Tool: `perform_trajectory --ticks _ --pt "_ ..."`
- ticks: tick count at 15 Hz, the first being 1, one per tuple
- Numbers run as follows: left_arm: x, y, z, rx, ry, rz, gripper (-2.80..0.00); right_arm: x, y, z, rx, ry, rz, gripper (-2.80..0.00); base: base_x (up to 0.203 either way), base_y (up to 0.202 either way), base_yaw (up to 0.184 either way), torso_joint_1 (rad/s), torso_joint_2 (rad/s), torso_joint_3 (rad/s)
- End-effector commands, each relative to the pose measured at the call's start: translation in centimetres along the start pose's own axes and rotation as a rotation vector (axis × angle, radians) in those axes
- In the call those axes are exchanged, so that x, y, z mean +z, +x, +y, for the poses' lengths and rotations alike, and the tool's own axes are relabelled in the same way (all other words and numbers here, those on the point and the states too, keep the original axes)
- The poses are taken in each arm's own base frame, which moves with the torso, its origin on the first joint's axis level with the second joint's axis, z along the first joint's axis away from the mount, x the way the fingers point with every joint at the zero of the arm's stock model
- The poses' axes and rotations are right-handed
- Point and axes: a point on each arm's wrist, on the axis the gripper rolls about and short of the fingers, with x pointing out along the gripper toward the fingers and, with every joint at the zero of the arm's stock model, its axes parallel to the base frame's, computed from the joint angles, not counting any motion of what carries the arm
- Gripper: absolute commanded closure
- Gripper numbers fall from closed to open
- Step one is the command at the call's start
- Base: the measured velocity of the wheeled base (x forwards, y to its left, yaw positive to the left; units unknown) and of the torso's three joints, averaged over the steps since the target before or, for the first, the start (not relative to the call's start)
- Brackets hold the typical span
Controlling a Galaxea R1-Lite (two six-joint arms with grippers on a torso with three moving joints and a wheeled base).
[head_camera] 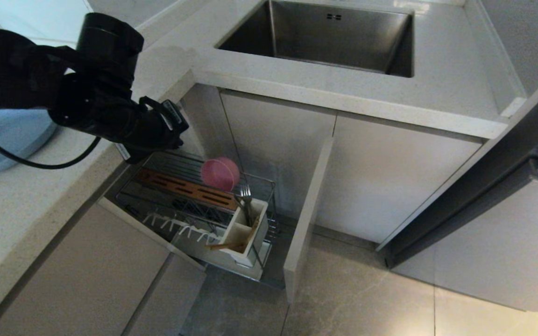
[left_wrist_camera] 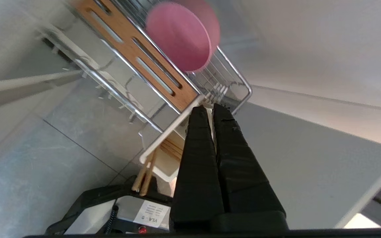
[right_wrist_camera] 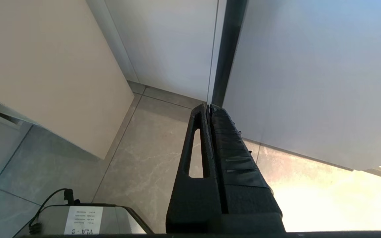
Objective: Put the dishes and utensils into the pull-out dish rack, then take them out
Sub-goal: Take the bowl out of the cupboard
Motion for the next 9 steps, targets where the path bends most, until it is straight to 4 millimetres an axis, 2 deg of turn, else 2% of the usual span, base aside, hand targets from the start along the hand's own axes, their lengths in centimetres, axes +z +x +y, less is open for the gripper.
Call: perform_trajectory --ticks 1,2,3,4,9 --pt "-0.8 2.1 -0.3 0.025 0.009 0.033 0.0 0.0 0.0 0.0 0.0 0.0 0.002 0.0 0.0 0.0 0.0 0.0 0.0 0.0" --pt "-1.0 2.7 -0.3 0.029 0.011 0.038 0.0 0.0 0.0 0.0 0.0 0.0 0.001 0.0 0.0 0.0 0.0 0.0 0.0 0.0" --pt "-1.2 3.2 -0.4 0.035 0.014 0.046 -1.03 0.0 0.0 0.0 0.0 0.0 0.002 0.0 0.0 0.0 0.0 0.0 0.0 0.0" --pt "-1.4 3.8 -0.4 0.044 0.016 0.054 -2.8 0.0 0.0 0.0 0.0 0.0 0.0 0.0 0.0 0.0 0.0 0.0 0.0 0.0" --pt "-2.2 7.7 -0.3 0.074 0.01 0.072 -2.8 0.0 0.0 0.0 0.0 0.0 0.001 0.0 0.0 0.0 0.0 0.0 0.0 0.0"
